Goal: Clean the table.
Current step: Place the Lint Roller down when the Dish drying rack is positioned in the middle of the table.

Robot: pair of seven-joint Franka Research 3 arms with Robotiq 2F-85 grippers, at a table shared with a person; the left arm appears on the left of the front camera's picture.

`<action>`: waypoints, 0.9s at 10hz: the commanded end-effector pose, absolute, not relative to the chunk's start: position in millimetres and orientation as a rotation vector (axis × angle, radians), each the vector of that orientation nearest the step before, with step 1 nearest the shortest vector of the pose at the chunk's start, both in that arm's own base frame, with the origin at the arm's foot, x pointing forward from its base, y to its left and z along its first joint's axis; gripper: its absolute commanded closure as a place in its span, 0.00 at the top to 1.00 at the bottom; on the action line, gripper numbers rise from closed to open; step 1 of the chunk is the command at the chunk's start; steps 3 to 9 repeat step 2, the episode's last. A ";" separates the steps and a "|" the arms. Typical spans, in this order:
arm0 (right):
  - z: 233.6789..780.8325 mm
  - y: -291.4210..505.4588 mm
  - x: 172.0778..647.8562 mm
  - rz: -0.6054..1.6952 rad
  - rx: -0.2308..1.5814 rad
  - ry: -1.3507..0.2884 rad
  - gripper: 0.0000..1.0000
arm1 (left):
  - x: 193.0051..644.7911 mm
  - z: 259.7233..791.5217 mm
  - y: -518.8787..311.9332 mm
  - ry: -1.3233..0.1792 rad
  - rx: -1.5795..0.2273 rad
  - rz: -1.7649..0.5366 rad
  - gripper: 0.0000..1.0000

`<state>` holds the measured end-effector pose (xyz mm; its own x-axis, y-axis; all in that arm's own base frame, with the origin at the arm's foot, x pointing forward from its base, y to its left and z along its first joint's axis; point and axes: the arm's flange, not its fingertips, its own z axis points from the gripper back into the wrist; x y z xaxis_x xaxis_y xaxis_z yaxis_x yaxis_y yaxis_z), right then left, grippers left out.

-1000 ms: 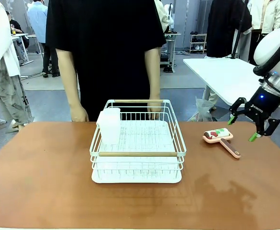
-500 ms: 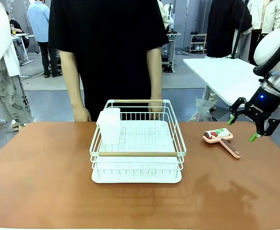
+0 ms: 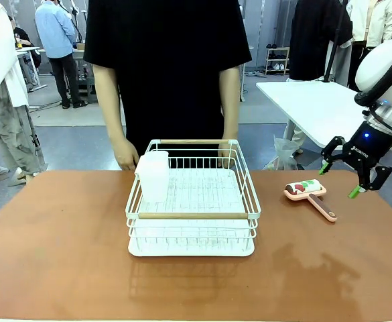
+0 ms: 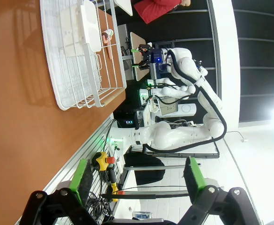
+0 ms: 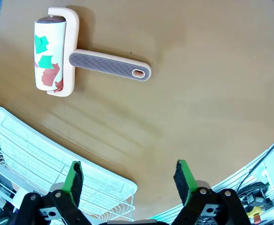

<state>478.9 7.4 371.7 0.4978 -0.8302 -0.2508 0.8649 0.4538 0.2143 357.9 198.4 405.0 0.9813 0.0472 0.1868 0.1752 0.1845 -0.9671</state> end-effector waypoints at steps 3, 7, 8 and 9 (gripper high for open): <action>369.3 8.4 478.7 -1.047 0.348 0.110 1.00 | 355.9 405.7 200.5 -0.193 -1.387 -0.093 1.00; 369.3 8.4 478.7 -1.047 0.348 0.110 1.00 | 355.9 405.7 200.5 -0.193 -1.387 -0.093 1.00; 369.3 8.4 478.7 -1.047 0.348 0.110 1.00 | 355.9 405.7 200.5 -0.193 -1.387 -0.093 1.00; 369.3 8.4 478.7 -1.047 0.348 0.110 1.00 | 355.9 405.7 200.5 -0.193 -1.387 -0.093 1.00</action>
